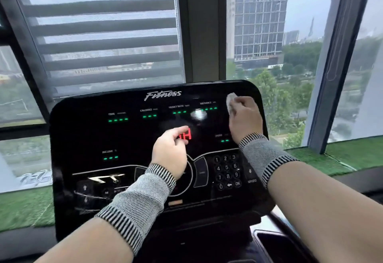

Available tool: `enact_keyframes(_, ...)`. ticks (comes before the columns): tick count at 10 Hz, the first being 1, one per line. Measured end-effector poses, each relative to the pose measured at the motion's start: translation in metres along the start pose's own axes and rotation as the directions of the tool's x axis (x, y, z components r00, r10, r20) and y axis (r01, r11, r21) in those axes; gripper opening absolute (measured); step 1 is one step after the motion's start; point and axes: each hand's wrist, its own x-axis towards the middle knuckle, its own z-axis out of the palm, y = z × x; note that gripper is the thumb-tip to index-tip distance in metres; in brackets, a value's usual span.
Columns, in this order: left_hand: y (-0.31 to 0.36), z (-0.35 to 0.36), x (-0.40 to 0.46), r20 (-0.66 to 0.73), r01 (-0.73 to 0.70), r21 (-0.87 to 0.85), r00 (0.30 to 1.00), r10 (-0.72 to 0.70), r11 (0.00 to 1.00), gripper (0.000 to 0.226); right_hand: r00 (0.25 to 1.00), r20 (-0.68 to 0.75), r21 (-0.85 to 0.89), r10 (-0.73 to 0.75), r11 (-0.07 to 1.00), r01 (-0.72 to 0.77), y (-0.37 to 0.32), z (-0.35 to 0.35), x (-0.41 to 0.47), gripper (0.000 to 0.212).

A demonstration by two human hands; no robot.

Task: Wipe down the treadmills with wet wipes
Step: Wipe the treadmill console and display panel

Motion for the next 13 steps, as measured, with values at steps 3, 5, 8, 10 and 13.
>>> enact_keyframes(3,-0.001,0.008,-0.020,0.006,0.007,0.078,1.000,-0.007,0.997,0.041,0.991,0.020,0.060,0.135,0.989,-0.136,0.008,-0.002,-0.042,0.027)
enact_keyframes(5,-0.026,-0.065,-0.023,-0.062,0.036,0.095,0.998,-0.030,0.995,0.041,1.000,0.012,0.245,0.026,0.969,-0.028,-0.069,0.057,-0.067,0.019)
enact_keyframes(8,-0.087,-0.198,-0.017,-0.220,0.125,0.236,0.973,-0.072,0.964,0.043,0.940,0.248,0.175,-0.234,0.965,0.194,-0.231,0.158,-0.116,0.026)
enact_keyframes(10,-0.111,-0.209,-0.024,-0.224,0.139,0.273,0.971,-0.077,0.952,0.045,0.739,0.449,0.156,-0.503,0.858,0.489,-0.244,0.164,-0.164,0.035)
enact_keyframes(13,-0.079,-0.119,-0.031,-0.113,0.052,0.193,0.993,-0.030,0.980,0.044,0.909,0.283,0.014,-0.305,0.949,0.314,-0.130,0.104,-0.113,0.031)
